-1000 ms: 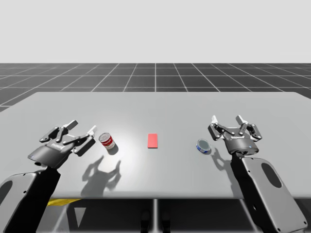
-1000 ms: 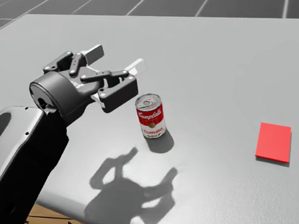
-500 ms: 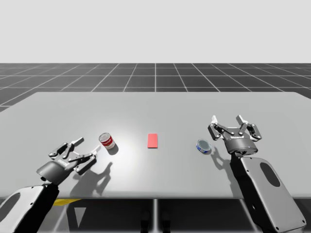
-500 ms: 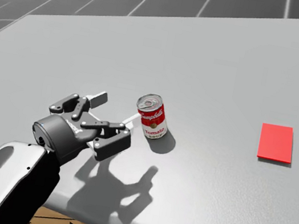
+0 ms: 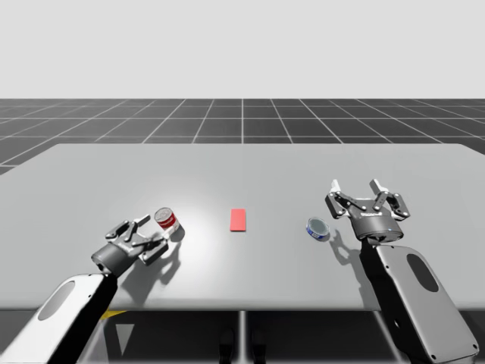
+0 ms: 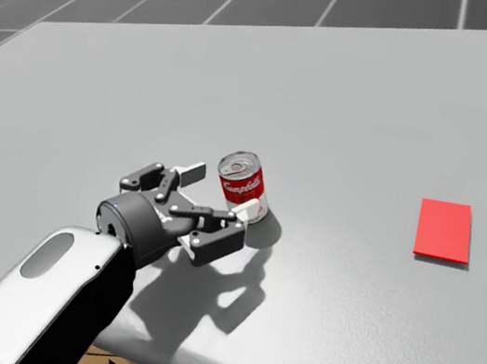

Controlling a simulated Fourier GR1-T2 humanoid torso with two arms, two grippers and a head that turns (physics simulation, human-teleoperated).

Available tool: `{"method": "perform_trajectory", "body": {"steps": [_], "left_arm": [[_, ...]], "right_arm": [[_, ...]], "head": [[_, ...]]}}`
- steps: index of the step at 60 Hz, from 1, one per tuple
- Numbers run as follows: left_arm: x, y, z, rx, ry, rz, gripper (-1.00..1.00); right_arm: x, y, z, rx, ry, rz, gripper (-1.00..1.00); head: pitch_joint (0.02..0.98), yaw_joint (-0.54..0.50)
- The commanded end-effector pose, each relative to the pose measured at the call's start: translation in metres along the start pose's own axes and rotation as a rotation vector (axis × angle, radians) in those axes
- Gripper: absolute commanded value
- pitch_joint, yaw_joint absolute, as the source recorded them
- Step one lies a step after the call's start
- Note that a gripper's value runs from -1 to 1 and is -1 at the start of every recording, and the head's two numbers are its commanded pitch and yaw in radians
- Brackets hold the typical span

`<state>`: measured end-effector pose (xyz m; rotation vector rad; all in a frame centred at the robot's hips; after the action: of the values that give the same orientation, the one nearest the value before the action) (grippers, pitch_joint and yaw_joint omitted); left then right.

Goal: Look at the card. If it is red, pick the object on the left. If it is green, pick the object on the right.

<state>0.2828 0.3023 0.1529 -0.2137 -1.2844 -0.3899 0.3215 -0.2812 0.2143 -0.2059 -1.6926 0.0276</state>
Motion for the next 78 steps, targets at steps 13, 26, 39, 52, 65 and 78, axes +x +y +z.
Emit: {"method": "perform_trajectory", "body": {"steps": [13, 26, 39, 52, 65, 78], "left_arm": [[-0.001, -0.006, -0.027, -0.012, 0.029, 0.002, -1.0], [-0.001, -0.006, -0.036, -0.015, 0.033, 0.025, -1.0], [-0.006, -0.007, -0.037, -0.027, 0.037, 0.018, 0.93], [-0.009, -0.008, -0.037, -0.038, 0.049, 0.002, 0.99], [-0.011, -0.01, -0.037, -0.045, 0.053, -0.009, 0.99], [-0.013, -0.012, -0.037, -0.054, 0.055, -0.021, 1.0]], "right_arm": [[0.001, -0.001, 0.0, -0.001, -0.007, 0.0, -1.0], [0.001, -0.001, 0.0, 0.0, -0.01, 0.002, -1.0], [0.002, -0.001, 0.0, -0.003, -0.014, 0.006, -1.0], [0.002, -0.001, 0.0, -0.006, -0.018, 0.008, -1.0], [0.002, -0.001, 0.0, -0.008, -0.02, 0.009, -1.0], [0.002, -0.001, 0.002, -0.011, -0.02, 0.011, -1.0]], "head": [[0.8, 0.39], [0.795, 0.4], [0.789, 0.39], [0.775, 0.39], [0.668, 0.41], [0.499, 0.43]]}}
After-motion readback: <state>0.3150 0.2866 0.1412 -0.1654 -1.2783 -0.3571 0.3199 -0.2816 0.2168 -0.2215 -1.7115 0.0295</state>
